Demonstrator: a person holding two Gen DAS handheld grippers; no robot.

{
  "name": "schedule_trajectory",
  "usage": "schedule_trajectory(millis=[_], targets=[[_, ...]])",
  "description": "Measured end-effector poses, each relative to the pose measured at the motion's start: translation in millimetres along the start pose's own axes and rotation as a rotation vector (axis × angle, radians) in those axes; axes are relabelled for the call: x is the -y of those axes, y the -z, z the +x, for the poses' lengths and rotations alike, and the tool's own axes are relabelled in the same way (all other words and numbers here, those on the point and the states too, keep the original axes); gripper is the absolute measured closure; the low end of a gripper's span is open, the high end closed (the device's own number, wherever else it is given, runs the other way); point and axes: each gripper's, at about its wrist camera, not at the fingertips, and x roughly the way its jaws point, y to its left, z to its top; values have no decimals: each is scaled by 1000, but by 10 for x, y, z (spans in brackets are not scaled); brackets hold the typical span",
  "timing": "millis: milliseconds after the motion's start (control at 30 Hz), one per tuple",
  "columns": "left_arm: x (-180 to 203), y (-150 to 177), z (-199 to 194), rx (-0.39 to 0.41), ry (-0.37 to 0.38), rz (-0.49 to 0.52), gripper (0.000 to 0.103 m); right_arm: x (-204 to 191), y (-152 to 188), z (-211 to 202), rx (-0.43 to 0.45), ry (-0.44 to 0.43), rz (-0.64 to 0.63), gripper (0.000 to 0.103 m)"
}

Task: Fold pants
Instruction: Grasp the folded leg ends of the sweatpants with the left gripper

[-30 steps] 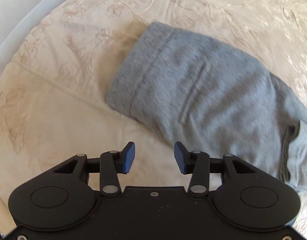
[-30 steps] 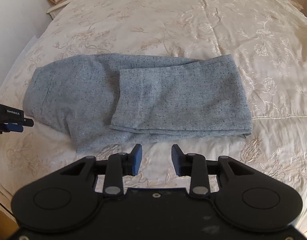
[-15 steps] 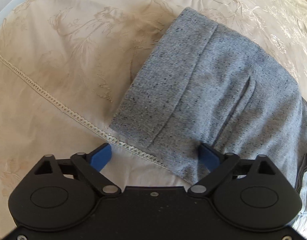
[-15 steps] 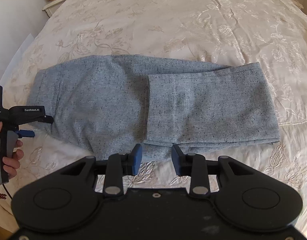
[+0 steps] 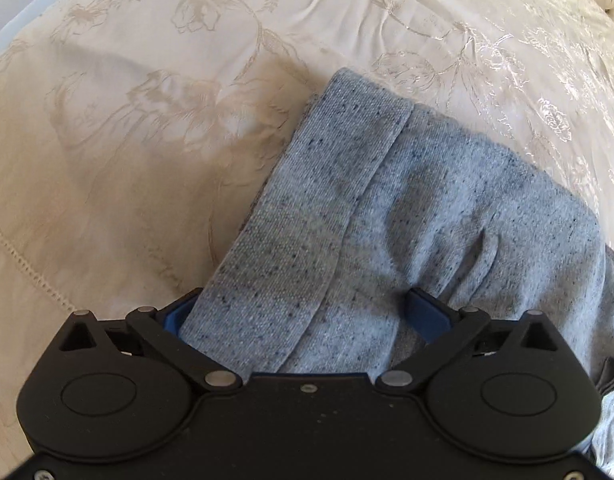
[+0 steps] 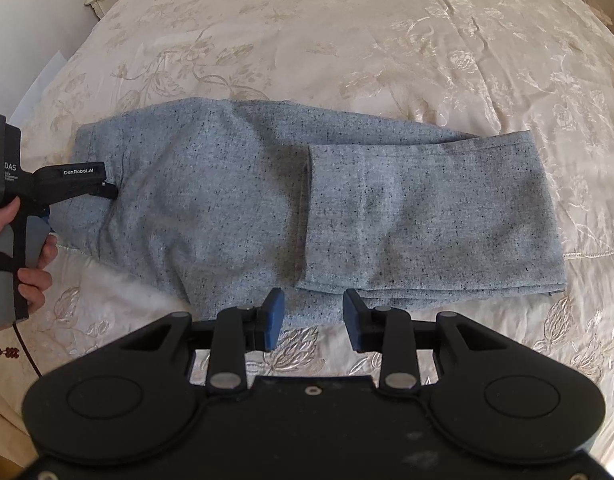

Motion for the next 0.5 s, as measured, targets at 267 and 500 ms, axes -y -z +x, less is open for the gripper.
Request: schedule_trajectory(millis=[267, 500], targets=[[-28, -51, -326, 51, 96, 39, 68, 43, -24, 30, 2, 2, 34, 69], [132, -63, -753, 90, 116, 96, 74, 77, -187, 116, 25, 12, 27, 69]])
